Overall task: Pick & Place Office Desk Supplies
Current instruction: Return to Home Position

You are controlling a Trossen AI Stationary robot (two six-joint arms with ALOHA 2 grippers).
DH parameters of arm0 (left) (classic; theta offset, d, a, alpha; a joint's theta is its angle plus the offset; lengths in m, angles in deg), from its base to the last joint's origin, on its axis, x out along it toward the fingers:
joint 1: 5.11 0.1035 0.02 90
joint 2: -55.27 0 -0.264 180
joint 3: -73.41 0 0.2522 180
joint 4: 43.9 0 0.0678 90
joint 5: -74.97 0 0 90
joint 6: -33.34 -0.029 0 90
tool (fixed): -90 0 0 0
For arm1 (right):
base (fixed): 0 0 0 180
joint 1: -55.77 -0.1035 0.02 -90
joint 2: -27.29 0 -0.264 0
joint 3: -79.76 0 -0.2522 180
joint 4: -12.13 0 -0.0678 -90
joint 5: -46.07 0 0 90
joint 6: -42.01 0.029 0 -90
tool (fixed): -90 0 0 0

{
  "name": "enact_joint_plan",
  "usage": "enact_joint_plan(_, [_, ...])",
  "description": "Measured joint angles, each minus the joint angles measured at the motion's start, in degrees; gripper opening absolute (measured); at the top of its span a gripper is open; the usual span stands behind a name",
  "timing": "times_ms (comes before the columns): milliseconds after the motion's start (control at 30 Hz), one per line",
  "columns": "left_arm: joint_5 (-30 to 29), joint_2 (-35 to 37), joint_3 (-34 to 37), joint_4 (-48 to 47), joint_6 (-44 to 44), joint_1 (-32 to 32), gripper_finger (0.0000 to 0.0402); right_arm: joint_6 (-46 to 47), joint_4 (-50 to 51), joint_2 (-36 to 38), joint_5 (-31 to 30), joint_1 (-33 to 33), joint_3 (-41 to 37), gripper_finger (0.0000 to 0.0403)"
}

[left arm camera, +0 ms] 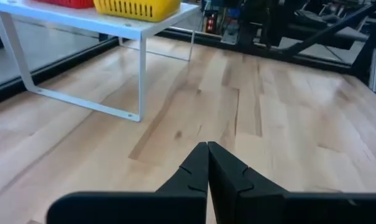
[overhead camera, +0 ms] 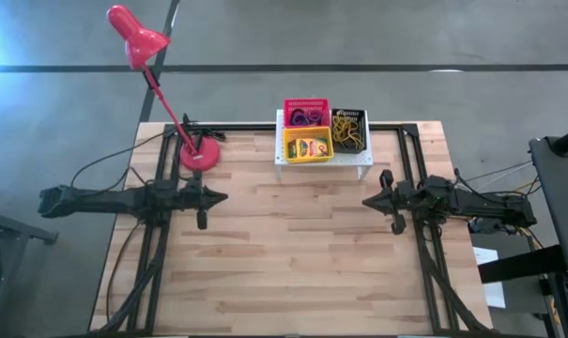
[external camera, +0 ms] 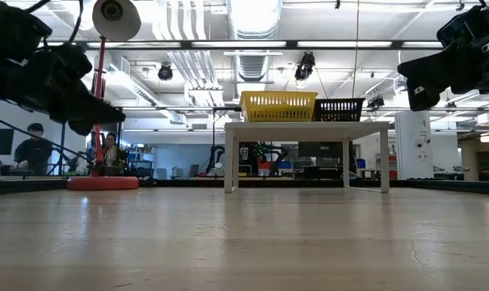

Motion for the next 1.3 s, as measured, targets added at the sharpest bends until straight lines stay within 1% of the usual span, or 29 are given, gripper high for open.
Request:
enact_joint_plan(67, [0.0,-0.1,0.1,0.2,0.5,-0.1,0.0006,0.0,0.0,0.0,0.0,0.0,0.0,0.0008])
enact_joint_plan(167, [0.5,2.5,0.1,2.4,0.2,-0.7,0.0006,0.0,0.0,0.0,-0.1,0.0,0.0,0.0008])
enact_joint_plan(333, [1.8,12.0,0.1,-0.2,0.0,-0.7,0.001,0.0,0.0,0.0,-0.1,0.0,0.0,0.0008])
enact_joint_plan(433, [4.4,17.1,0.1,-0.6,-2.5,-0.7,0.0013,0.0,0.0,0.0,-0.1,0.0,0.0,0.0008])
enact_joint_plan(467, [5.2,17.6,0.1,-0.5,-3.9,-0.7,0.0013,0.0,0.0,0.0,-0.1,0.0,0.0,0.0008])
enact_joint_plan(533, [7.6,17.5,0.1,-1.0,-6.3,-0.7,0.0013,0.0,0.0,0.0,-0.1,0.0,0.0,0.0008])
enact_joint_plan(600, [8.4,17.6,0.1,-0.9,-7.4,-1.3,0.0013,0.0,0.0,-0.1,-0.1,0.0,0.0,0.0008])
enact_joint_plan(800, [8.4,17.5,0.2,-1.0,-8.8,-1.9,0.0014,0.0,0.0,-0.1,0.0,0.0,0.0,0.0008])
enact_joint_plan(1300, [8.4,16.4,0.2,-0.8,-9.1,-1.9,0.0014,0.0,0.0,-0.3,0.0,0.0,0.0,0.0008])
